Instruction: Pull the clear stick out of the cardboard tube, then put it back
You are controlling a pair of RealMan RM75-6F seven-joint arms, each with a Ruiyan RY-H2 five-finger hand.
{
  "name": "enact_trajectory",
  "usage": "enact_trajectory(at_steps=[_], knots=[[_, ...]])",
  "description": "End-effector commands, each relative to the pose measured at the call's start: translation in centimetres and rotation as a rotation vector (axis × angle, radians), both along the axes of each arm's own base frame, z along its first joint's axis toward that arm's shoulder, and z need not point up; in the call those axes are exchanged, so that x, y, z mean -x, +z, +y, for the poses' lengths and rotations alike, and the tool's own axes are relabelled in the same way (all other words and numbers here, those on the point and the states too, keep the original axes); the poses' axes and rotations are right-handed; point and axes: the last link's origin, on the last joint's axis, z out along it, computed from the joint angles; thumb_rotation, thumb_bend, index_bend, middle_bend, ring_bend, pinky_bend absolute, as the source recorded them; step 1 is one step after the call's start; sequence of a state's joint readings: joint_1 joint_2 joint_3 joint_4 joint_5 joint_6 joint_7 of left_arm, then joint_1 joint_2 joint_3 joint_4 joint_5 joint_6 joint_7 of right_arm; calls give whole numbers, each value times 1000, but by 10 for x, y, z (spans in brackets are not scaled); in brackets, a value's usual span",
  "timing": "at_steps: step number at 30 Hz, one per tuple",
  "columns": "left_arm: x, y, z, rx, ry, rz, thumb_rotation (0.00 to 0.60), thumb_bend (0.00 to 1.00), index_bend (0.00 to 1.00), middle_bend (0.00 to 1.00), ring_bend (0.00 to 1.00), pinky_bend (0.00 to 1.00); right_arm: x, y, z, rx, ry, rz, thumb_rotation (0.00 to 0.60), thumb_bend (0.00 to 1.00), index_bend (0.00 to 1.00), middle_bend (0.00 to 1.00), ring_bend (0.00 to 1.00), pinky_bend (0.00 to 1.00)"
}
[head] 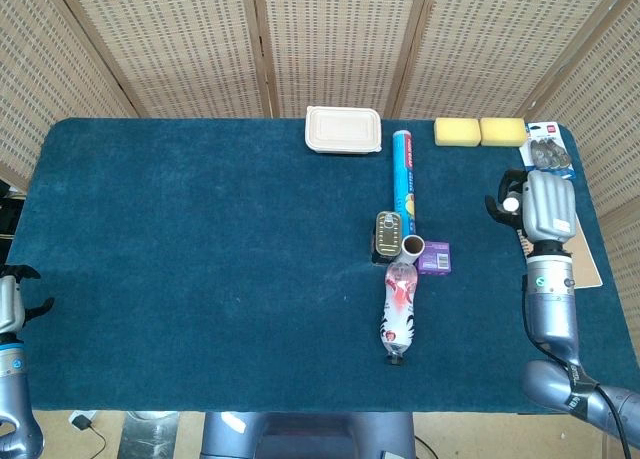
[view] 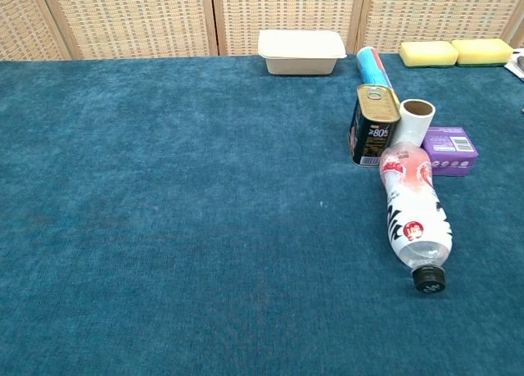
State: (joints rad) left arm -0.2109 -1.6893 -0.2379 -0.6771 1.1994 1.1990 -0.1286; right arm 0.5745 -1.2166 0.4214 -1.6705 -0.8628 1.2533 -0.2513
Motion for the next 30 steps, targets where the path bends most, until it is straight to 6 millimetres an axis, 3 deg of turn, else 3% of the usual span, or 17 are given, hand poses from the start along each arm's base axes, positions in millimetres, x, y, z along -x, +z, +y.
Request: enact_trajectory(at_steps=[1,3,6,10,12,16,19,23,27,30], knots=[[0,0,0,-3,-1,0,600,154,453,419,234,316,-10,-2,10,-52,112,69,600,422,787,941,982,883],[0,0,-1,-4,-2,-1,600,153,453,419,234,316,-3,9,-5,47,63,10,600,423,787,941,982,883],[0,0,-1,-4,-3,-3,600,154,453,420,234,316,3,9,-13,98,3,-18,600,423,787,941,982,882],[0,0,0,0,0,-2,600,153,453,419,234,316,-10,-14,11,-24,108,61,600,421,786,941,978,878],[0,0,0,-1,-1,-2,600,153,453,419,234,316,-13,-12,18,-72,140,83,600,419,787,941,978,877],[0,0,-1,-3,-3,-3,600,153,452,420,234,316,-1,10,-4,118,49,8,600,418,786,941,978,875],[0,0,-1,-3,-3,-3,600,152,454,419,234,316,0,5,-4,144,12,34,600,419,786,941,970,849],[0,0,0,0,0,1,600,152,453,420,234,316,-5,-9,13,13,79,157,600,414,787,939,943,836],[0,0,-1,-3,-1,0,600,154,453,419,235,316,1,6,-2,143,14,102,600,415,787,938,943,836],[0,0,-1,-4,-2,-2,600,154,453,419,234,316,1,-2,-3,140,-2,85,600,417,787,938,944,835]])
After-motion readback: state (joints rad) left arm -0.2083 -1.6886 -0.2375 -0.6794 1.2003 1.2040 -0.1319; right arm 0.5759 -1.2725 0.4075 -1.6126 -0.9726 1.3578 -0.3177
